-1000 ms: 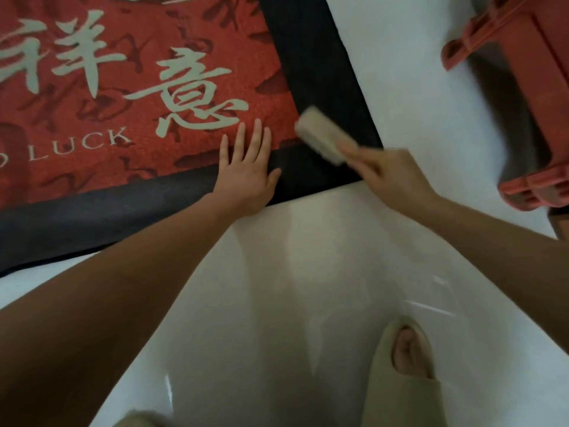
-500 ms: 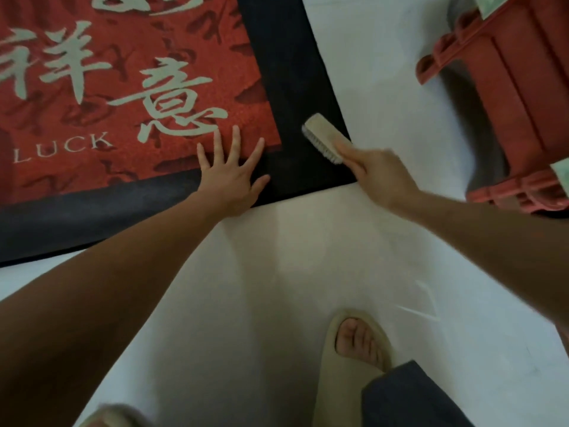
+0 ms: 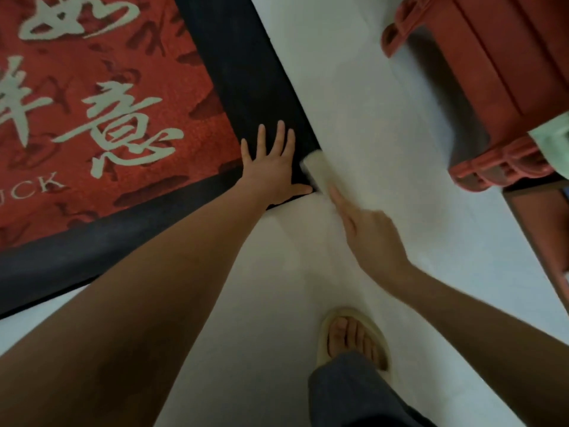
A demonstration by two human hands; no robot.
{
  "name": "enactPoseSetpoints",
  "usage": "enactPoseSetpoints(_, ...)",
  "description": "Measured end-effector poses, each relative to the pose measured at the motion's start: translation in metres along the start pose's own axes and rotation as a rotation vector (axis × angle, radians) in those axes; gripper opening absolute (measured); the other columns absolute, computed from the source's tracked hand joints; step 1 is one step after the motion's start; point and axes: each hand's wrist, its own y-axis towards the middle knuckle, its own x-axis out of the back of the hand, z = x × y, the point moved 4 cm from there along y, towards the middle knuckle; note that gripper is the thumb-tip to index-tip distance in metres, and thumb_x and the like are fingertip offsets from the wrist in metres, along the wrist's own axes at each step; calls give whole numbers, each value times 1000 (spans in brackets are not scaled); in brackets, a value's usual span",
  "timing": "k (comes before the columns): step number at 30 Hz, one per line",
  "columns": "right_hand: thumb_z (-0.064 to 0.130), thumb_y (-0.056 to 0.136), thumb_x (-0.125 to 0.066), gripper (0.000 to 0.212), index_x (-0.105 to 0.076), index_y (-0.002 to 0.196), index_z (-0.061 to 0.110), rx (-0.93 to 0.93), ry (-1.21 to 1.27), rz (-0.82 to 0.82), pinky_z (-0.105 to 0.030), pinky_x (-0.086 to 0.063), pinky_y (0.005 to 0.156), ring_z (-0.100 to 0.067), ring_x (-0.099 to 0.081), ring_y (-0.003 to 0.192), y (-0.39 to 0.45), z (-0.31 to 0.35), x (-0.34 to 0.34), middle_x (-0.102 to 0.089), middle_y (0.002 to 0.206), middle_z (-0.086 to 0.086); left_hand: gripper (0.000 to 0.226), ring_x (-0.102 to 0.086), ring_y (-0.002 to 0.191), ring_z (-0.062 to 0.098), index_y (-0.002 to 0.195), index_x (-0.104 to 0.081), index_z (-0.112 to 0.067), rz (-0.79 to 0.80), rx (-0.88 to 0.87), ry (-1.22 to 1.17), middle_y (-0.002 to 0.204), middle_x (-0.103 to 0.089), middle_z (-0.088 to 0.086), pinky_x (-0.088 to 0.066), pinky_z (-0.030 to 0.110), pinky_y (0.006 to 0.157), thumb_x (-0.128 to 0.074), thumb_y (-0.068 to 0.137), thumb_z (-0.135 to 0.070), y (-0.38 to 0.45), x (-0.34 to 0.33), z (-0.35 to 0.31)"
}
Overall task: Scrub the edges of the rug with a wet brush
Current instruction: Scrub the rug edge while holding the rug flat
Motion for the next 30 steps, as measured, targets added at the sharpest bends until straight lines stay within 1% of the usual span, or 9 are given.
enactPoseSetpoints(2,24,104,-39,50,-23,148,41,2,-29,78,-45,-53,64,-35,-61,63,-9,-12,16,-66,78,-21,113,19,148,34,156,10,-18,-20,-9,-22,163,20,2,6,60,115,-58,81,-70,1,1,0)
enactPoseSetpoints(7,18,103,-36,48,-35,147,37,-49,36,-66,-40,-51,74,-35,-62,85,83,9,22,-65,103,-19,114,19,148,30,156,9,-19,-45,-26,-37,163,18,0,8,56,117,-60,81,-69,3,0,4)
enactPoseSetpoints(12,20,104,-38,51,-23,150,36,-37,51,61,-42,-52,55,-26,-55,51,-31,-5,-1,-59,64,-11,118,17,149,29,156,10,-18,3,-46,9,163,19,-1,5,54,118,-59,78,-72,-2,5,8)
enactPoseSetpoints(15,32,103,-36,43,-35,146,35,129,13,-61,-36,-48,45,-17,-43,42,-32,2,17,-51,54,-3,112,15,149,29,156,11,-13,80,-92,47,162,20,4,-1,50,120,-63,85,-59,-4,15,14)
enactPoseSetpoints(18,32,102,-38,42,-41,144,34,270,41,-113,-32,-40,48,-17,-43,48,13,62,25,-51,59,-1,90,7,149,36,156,2,-7,111,-75,88,163,10,15,-9,49,121,-55,95,-43,-13,34,57)
enactPoseSetpoints(21,31,103,-40,41,-41,143,37,341,34,-21,-40,-48,59,-29,-59,65,57,128,18,-65,78,-10,67,-6,148,39,155,-18,-7,26,87,34,159,-12,22,-10,46,120,-47,101,-34,-49,58,137)
enactPoseSetpoints(25,31,104,-37,39,-43,142,39,542,-89,72,-38,-43,66,-35,-63,81,91,194,-7,-68,94,-15,71,2,150,36,157,-11,-17,55,327,-117,164,-1,12,-8,45,120,-48,101,-37,-137,52,234)
enactPoseSetpoints(28,29,104,-37,41,-41,143,39,547,-151,39,-42,-46,71,-38,-62,85,110,214,-25,-68,99,-19,65,7,150,33,157,-8,-21,71,299,-149,164,4,7,-5,47,120,-42,103,-35,-169,21,248)
enactPoseSetpoints(30,21,102,-39,49,-34,147,40,558,-180,122,-43,-49,72,-38,-63,84,88,208,-48,-67,99,-18,62,9,150,30,157,-5,-26,44,306,-173,164,9,0,-3,50,120,-36,105,-34,-178,5,255)
